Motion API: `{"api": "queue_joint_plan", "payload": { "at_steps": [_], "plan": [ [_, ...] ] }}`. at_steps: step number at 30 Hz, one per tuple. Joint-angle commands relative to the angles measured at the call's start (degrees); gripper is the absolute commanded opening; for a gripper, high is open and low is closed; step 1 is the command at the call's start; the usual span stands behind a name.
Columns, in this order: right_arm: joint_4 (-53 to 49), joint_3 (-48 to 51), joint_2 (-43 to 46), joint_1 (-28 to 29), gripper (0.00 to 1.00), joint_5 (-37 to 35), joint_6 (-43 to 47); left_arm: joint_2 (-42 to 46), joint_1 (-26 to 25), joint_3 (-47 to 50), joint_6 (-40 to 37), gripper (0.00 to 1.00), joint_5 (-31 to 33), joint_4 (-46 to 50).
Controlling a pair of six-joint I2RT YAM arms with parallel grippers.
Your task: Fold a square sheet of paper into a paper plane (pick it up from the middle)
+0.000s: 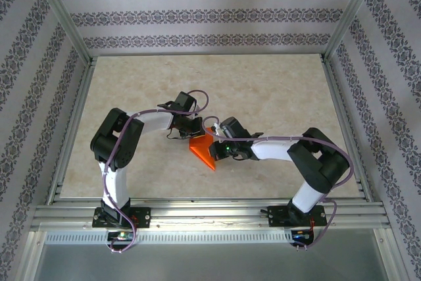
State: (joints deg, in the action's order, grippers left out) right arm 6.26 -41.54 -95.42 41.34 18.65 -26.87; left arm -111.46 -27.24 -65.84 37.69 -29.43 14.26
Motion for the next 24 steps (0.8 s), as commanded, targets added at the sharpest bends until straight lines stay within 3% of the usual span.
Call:
{"api": "queue_joint_plan", "payload": {
  "at_steps": [1, 15, 24],
  "plan": [
    [-1.0, -1.3, -0.6, -0.6, 0.00, -1.1, -1.0, 1.0, 0.5, 2.3, -0.1, 0.10, 1.1, 2.7],
    [-0.5, -1.0, 0.8, -0.3, 0.00, 6.4, -0.6, 1.6, 0.5, 2.6, 0.3, 0.10, 1.0, 2.1],
    [-3.2, -2.4, -1.0, 0.0, 0.00, 4.5, -0.9, 1.7, 0.5, 2.7, 0.4, 0.10, 1.0, 2.0]
  ]
}}
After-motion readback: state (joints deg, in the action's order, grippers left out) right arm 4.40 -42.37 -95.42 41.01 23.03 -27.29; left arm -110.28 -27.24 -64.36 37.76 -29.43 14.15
